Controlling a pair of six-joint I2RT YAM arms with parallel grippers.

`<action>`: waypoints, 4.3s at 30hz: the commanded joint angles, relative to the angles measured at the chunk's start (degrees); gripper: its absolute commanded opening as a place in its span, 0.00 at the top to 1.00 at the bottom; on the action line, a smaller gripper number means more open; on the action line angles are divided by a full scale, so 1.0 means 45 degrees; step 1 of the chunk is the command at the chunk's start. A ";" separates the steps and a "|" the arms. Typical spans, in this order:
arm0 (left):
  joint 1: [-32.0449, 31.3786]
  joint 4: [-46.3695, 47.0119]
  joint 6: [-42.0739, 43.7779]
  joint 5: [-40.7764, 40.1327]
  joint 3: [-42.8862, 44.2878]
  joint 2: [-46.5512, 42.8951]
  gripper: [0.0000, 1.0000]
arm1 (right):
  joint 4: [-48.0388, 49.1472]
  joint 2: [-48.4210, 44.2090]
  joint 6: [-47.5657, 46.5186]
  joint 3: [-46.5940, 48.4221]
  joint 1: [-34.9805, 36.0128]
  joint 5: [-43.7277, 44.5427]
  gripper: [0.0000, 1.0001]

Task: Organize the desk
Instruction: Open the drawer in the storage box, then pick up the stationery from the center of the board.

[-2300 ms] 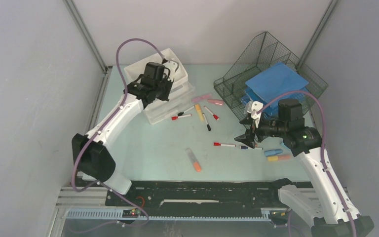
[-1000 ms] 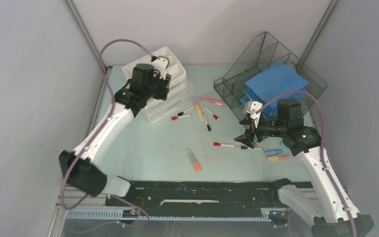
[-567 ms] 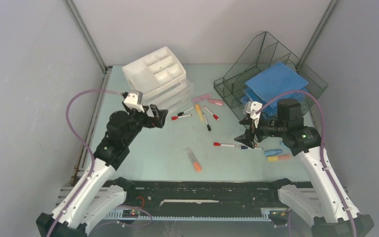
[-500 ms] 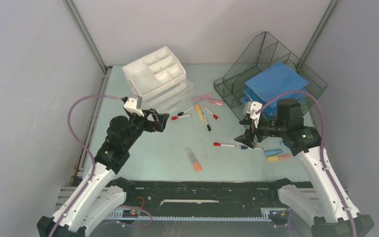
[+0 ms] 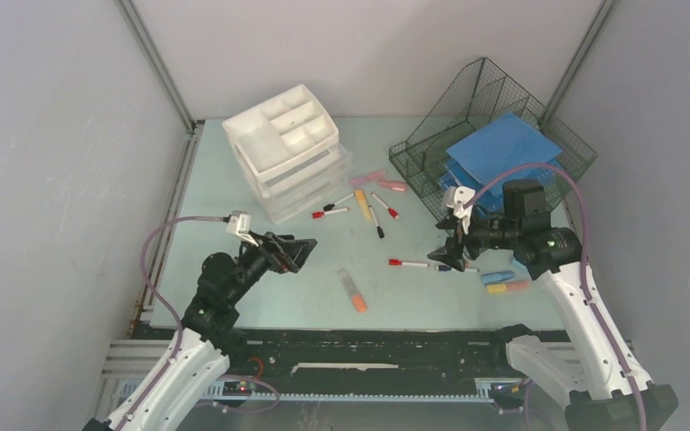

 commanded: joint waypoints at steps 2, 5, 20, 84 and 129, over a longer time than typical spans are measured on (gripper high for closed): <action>0.0038 0.1919 -0.1767 0.1072 -0.0863 -0.0099 0.00 | -0.0203 0.0029 -0.0460 0.0012 -0.0227 -0.0411 0.22; 0.0037 0.2497 -0.2285 0.1304 -0.1411 0.0165 0.00 | -0.0291 0.0017 -0.0567 0.0024 -0.0368 -0.0561 0.22; -0.0105 0.2956 -0.2890 0.1557 -0.2591 0.0096 0.00 | -0.0736 0.0285 -0.1181 0.0017 -0.0718 -0.0890 0.21; -0.2194 -0.0146 0.0335 -0.1303 -0.0287 0.1557 0.00 | -0.0374 0.2702 -0.8654 -0.2604 -1.0773 0.6489 0.20; -0.2229 -0.1103 -0.0890 -0.1630 -0.0318 -0.1077 0.00 | 0.0868 0.7997 -1.2621 -0.2816 -1.2916 0.4715 0.57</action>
